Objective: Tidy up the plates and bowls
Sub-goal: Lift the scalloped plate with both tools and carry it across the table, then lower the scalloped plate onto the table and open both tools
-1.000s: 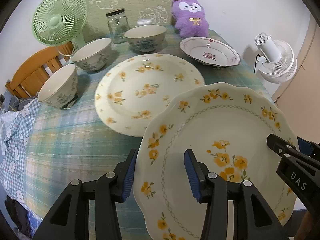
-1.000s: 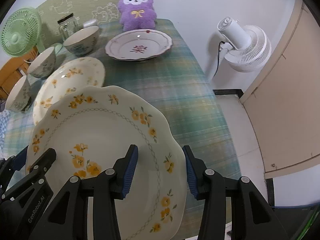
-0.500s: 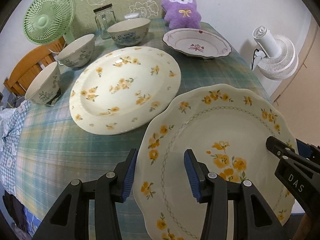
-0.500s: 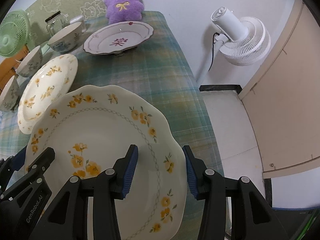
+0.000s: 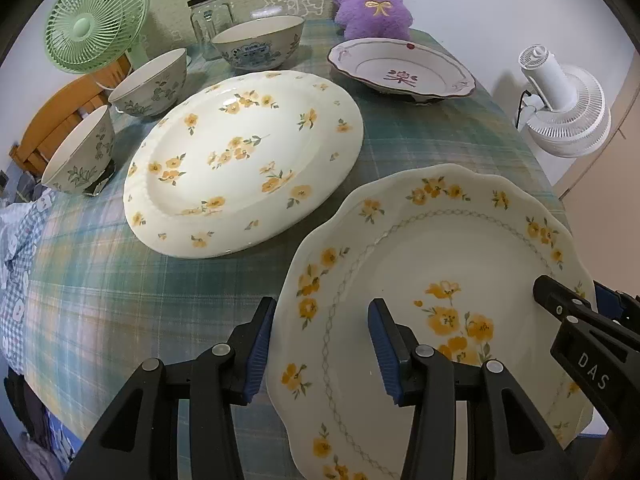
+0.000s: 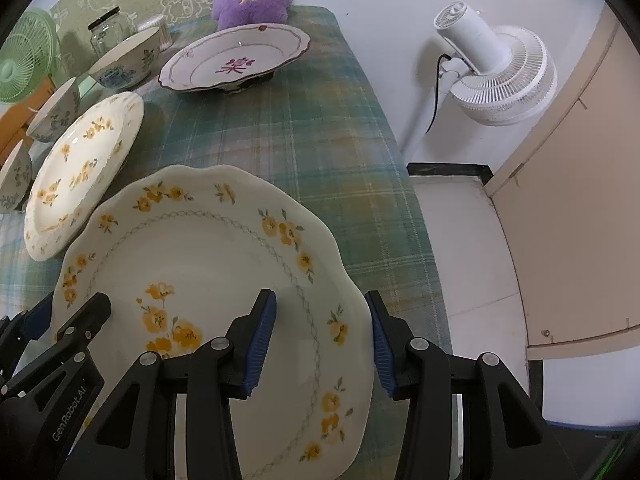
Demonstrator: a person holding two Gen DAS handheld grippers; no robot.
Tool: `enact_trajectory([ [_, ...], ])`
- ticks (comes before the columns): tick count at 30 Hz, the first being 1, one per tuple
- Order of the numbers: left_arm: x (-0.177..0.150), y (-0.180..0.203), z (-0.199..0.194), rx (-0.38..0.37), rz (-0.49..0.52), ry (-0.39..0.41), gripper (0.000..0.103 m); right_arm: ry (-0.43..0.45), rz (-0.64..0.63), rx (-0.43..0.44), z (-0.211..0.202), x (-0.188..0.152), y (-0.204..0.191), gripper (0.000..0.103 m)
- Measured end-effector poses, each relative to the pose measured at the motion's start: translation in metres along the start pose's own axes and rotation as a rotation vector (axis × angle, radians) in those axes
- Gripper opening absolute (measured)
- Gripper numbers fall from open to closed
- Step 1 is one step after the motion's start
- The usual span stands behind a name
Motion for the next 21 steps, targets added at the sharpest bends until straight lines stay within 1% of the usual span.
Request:
enact_trajectory([
  [6,-0.001,0.000,0.002,0.010,-0.006,0.004,0.048,-0.007,-0.017,0.009,0.004,0.000,-0.003,0.053],
  [9,-0.001,0.001,0.002,-0.010,-0.006,0.004,0.054,-0.014,-0.027,0.012,0.006,-0.001,-0.005,0.055],
  [10,-0.001,0.002,0.002,-0.020,-0.009,0.001,0.059,-0.019,-0.032,0.011,0.006,-0.001,-0.006,0.056],
  [12,-0.001,0.002,0.002,-0.034,-0.010,-0.002,0.062,-0.026,-0.042,0.023,0.007,-0.002,-0.007,0.060],
  [14,-0.001,0.004,0.001,-0.040,0.000,-0.001,0.070,-0.031,-0.048,0.035,0.007,-0.002,-0.008,0.064],
  [15,-0.001,0.006,-0.001,-0.044,0.007,0.005,0.073,-0.033,-0.051,0.041,0.006,-0.003,-0.008,0.070],
  [16,-0.001,0.008,-0.004,-0.045,0.016,0.014,0.075,-0.025,-0.054,0.045,0.004,-0.003,-0.009,0.071],
  [19,0.000,0.007,-0.009,-0.049,0.016,0.028,0.080,-0.001,-0.047,0.032,-0.005,-0.003,-0.006,0.072],
  [21,-0.001,0.005,-0.011,-0.053,0.012,0.030,0.081,0.010,-0.039,0.042,-0.010,-0.002,-0.004,0.074],
])
Point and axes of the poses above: each gripper's, at about its wrist camera, not at the fingertips, and z roughly the way its jaws point, y to its right, x to its top, the point moved 7 cm from there along z, roughly the way its jaws point, and after that the axes turned 13 degrees about -y, right-handed, at the moved point
